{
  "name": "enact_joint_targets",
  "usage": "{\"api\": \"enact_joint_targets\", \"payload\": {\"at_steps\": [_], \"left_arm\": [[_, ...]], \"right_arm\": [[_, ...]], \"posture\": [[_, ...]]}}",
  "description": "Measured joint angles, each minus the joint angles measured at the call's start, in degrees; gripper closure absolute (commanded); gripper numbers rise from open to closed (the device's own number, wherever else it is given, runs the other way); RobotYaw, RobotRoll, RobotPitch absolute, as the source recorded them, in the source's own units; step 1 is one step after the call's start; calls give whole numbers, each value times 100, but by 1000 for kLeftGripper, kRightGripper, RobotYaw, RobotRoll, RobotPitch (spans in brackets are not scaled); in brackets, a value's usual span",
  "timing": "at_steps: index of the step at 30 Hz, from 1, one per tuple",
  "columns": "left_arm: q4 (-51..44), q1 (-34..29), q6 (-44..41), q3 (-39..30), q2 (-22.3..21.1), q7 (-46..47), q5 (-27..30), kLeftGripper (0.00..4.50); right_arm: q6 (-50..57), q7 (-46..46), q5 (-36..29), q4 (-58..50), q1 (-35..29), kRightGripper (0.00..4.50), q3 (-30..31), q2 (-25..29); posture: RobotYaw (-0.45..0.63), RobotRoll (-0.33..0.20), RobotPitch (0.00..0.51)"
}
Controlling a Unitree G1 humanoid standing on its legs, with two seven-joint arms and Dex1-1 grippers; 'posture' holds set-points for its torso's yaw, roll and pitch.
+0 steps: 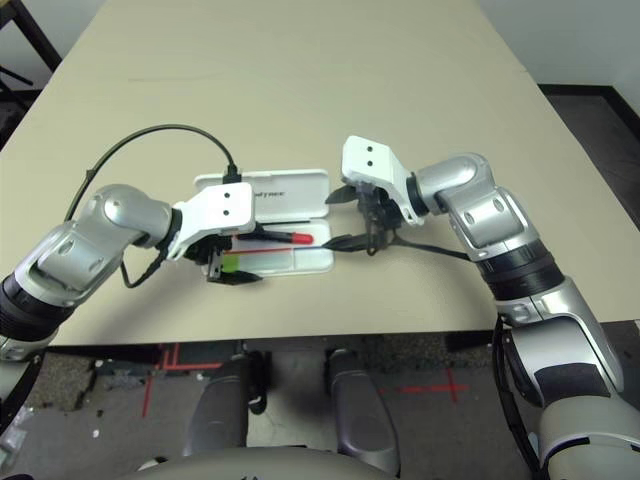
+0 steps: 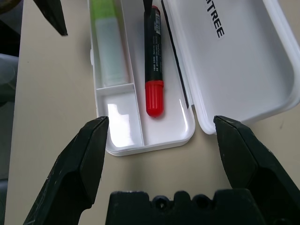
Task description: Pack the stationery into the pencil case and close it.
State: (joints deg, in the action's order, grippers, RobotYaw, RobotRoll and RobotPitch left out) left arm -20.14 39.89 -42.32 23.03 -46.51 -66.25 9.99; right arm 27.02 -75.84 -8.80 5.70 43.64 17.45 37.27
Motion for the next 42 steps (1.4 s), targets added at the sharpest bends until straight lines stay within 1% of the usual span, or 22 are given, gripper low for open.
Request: {"api": "enact_joint_targets", "payload": {"at_steps": [1, 5, 9, 13, 17, 20, 22, 24, 26, 28, 31, 37, 42], "left_arm": [[-22, 4, -18, -93, -48, -19, 61, 14], [-169, -17, -45, -709, -470, -222, 422, 14], [-435, -232, -195, -1276, -844, -398, 866, 14], [-522, -275, -306, -1545, -900, -402, 1136, 14], [-585, -285, -334, -1574, -910, -305, 1229, 14], [-588, -361, -333, -1561, -908, -215, 1230, 14], [-587, -396, -333, -1533, -896, -159, 1228, 14], [-588, -401, -330, -1508, -867, -135, 1228, 14], [-587, -402, -314, -1490, -864, -112, 1222, 14], [-582, -407, -285, -1439, -864, -110, 1208, 14], [-567, -423, -262, -1339, -864, -110, 1190, 14], [-536, -421, -201, -1274, -857, -110, 1167, 14], [-439, -420, -142, -1233, -851, -110, 1118, 14]], "right_arm": [[-3, -2, 0, 11, 0, 0, 0, 0], [66, -22, 1, 9, -3, 0, 4, 64], [286, -16, 2, -103, -51, 0, 5, 185], [617, 34, -66, -322, -146, 0, -11, 221], [1320, 255, -421, -663, -219, 0, -234, 187], [2072, 705, -596, -962, -233, 0, -512, 175], [3010, 1194, -694, -1226, -246, 0, -709, 84], [4080, 1732, -797, -1521, -243, 0, -974, -149], [4776, 2198, -821, -1852, -247, 0, -1026, -212], [5134, 2634, -771, -2120, -296, 0, -1043, -186], [5581, 3279, -675, -2446, -571, 0, -1115, -219], [6201, 4107, -677, -2959, -869, 0, -1226, -498], [6405, 4621, -675, -3132, -1075, 0, -1403, -665]], "posture": [[-46, 0, 177], [-54, 0, 181], [-54, 0, 184], [-53, 0, 186], [-56, 0, 192], [-67, 0, 203], [-72, 0, 206], [-81, 0, 210], [-85, 0, 212], [-94, 0, 216], [-97, 0, 218], [-109, 0, 219], [-113, 0, 216]]}}
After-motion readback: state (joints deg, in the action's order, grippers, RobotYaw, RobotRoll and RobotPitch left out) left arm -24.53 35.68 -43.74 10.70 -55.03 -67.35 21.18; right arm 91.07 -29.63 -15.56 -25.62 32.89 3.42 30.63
